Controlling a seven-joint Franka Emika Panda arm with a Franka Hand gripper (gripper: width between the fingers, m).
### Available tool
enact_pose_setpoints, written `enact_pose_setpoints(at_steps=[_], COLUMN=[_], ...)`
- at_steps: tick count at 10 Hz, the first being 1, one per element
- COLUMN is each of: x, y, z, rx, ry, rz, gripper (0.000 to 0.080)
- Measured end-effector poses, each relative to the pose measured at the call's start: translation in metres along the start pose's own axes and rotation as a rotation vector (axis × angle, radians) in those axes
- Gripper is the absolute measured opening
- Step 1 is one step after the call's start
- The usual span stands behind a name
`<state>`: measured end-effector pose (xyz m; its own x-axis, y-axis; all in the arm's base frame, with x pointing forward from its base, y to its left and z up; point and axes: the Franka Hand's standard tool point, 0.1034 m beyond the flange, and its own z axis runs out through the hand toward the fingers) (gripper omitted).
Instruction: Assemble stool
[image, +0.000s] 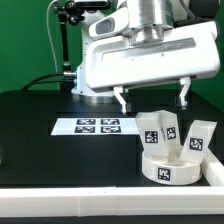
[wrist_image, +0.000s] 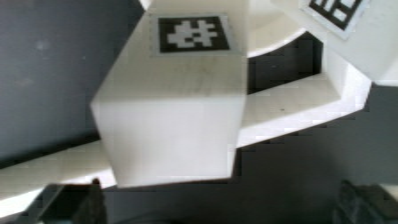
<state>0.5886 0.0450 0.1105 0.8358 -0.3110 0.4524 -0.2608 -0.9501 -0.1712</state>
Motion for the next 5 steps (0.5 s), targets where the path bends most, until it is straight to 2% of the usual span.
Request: enact_pose_setpoints(at_steps=[4, 5], x=[-0.0016, -0.0075], y=[0.0009, -0.0001], z=[0.0023, 0.0049], rx=[0.001, 0.006], ry=[-0.041, -0.128], rz=[-0.003, -0.003], gripper=[0.0649, 0.0649])
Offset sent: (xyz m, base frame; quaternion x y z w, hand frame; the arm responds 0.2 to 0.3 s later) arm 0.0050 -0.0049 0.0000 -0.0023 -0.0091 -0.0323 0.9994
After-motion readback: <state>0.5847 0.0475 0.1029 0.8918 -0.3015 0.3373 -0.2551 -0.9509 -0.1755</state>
